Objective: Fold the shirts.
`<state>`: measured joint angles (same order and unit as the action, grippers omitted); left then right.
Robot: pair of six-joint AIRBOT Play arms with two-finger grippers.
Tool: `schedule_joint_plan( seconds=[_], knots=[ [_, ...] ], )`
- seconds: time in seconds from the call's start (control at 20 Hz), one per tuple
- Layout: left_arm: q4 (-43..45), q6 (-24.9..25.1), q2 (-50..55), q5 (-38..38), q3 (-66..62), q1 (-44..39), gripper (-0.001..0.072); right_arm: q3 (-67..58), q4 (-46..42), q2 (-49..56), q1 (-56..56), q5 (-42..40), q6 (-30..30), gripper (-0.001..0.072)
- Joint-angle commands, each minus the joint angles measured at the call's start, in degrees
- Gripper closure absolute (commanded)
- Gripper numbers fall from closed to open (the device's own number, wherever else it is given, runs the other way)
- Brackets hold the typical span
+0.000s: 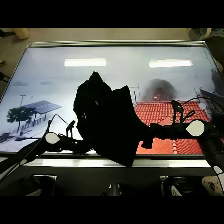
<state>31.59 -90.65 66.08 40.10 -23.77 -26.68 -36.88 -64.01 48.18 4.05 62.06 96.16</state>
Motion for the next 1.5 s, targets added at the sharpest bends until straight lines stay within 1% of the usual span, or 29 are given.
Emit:
schedule_joint_plan(
  seconds=[0.0, 0.05, 0.15, 0.2, 0.3, 0.4, 0.45, 0.55, 0.6, 0.65, 0.7, 0.75, 0.8, 0.9, 1.0, 1.05, 1.15, 1.2, 1.25, 1.3, 1.35, 1.4, 1.45],
  knots=[
    [-3.1, -0.4, 1.6, -10.6, -2.3, -2.4, 0.0672, -1.2, 0.1, -0.1, 0.0, 0.4, -0.7, 0.0693],
    [-3.1, 4.2, 0.8, -10.5, -4.9, -1.5, 0.0682, -2.8, -0.2, -0.4, 0.0, 0.3, -2.4, 0.0693],
    [-1.8, 17.5, -3.8, -8.5, -13.1, 1.0, 0.0685, -9.7, -2.1, -1.3, 0.0, 0.3, -6.1, 0.0694],
    [1.6, 21.0, -7.6, -6.9, -18.9, 3.2, 0.0684, -14.7, -4.4, -1.9, 0.0, 0.2, -7.1, 0.0694],
    [9.4, 21.2, -15.8, -5.6, -32.4, 8.5, 0.0684, -28.0, -12.3, -3.3, 0.0, -1.1, -6.4, 0.0694],
    [12.0, 20.8, -23.4, -5.6, -47.8, 15.4, 0.0684, -43.4, -22.2, -5.1, 0.0, -1.8, -3.1, 0.0694],
    [13.2, 20.8, -26.3, -5.6, -55.2, 19.0, 0.0684, -50.4, -25.9, -6.0, 0.0, -0.9, -2.0, 0.0694],
    [15.6, 20.6, -29.6, -4.7, -68.2, 25.1, 0.0684, -61.6, -27.5, -7.9, 0.0, 4.4, -1.9, 0.0694],
    [15.6, 18.9, -29.9, -2.2, -72.9, 27.3, 0.0684, -64.9, -27.3, -8.9, 0.0, 7.0, -1.5, 0.0694],
    [15.5, 15.3, -29.9, 1.2, -75.6, 28.5, 0.0684, -66.5, -27.1, -9.8, 0.0, 8.6, 0.2, 0.0694],
    [15.4, 12.1, -29.9, 4.0, -76.0, 28.9, 0.0684, -66.7, -27.1, -11.0, 0.0, 9.3, 1.9, 0.0694],
    [15.5, 10.9, -29.7, 7.4, -75.6, 28.9, 0.0683, -66.7, -27.4, -11.8, 0.0, 9.7, 2.4, 0.0695],
    [16.5, 10.9, -29.4, 9.2, -75.0, 28.9, 0.0683, -66.7, -28.3, -12.3, 0.0, 10.1, 2.4, 0.0695],
    [20.6, 10.9, -28.9, 9.4, -73.8, 28.9, 0.0684, -66.7, -29.9, -12.1, 0.0, 12.6, 2.5, 0.0695],
    [25.6, 10.9, -27.1, 9.5, -73.2, 28.9, 0.0684, -66.7, -31.1, -10.4, 0.0, 19.1, 3.3, 0.0695],
    [27.3, 10.9, -25.8, 9.9, -72.5, 28.9, 0.0684, -66.7, -31.2, -8.5, 0.0, 24.2, 3.5, 0.0695],
    [28.9, 10.0, -21.9, 13.3, -69.1, 28.9, 0.0683, -65.7, -31.5, -2.6, 0.0, 35.6, 3.4, 0.0695],
    [29.1, 9.3, -19.7, 15.4, -66.2, 28.9, 0.0683, -63.3, -31.6, 0.7, 0.0, 39.0, 3.0, 0.0695],
    [29.1, 9.2, -17.0, 17.2, -62.1, 28.8, 0.0683, -59.3, -31.1, 4.2, 0.0, 40.3, 2.5, 0.0694],
    [29.0, 9.1, -14.5, 17.6, -57.6, 28.7, 0.0683, -54.8, -30.8, 7.2, 0.0, 38.6, 2.3, 0.0694],
    [29.0, 9.1, -11.5, 16.6, -52.8, 28.3, 0.0683, -49.5, -30.3, 10.5, 0.0, 33.5, 2.4, 0.0695],
    [29.0, 9.1, -8.6, 14.8, -48.8, 28.4, 0.0682, -45.2, -29.1, 13.9, 0.0, 27.3, 2.4, 0.0695],
    [28.8, 9.0, -5.0, 12.2, -45.6, 28.4, 0.0681, -41.7, -27.2, 18.0, 0.0, 18.9, 3.0, 0.0694]
  ],
)
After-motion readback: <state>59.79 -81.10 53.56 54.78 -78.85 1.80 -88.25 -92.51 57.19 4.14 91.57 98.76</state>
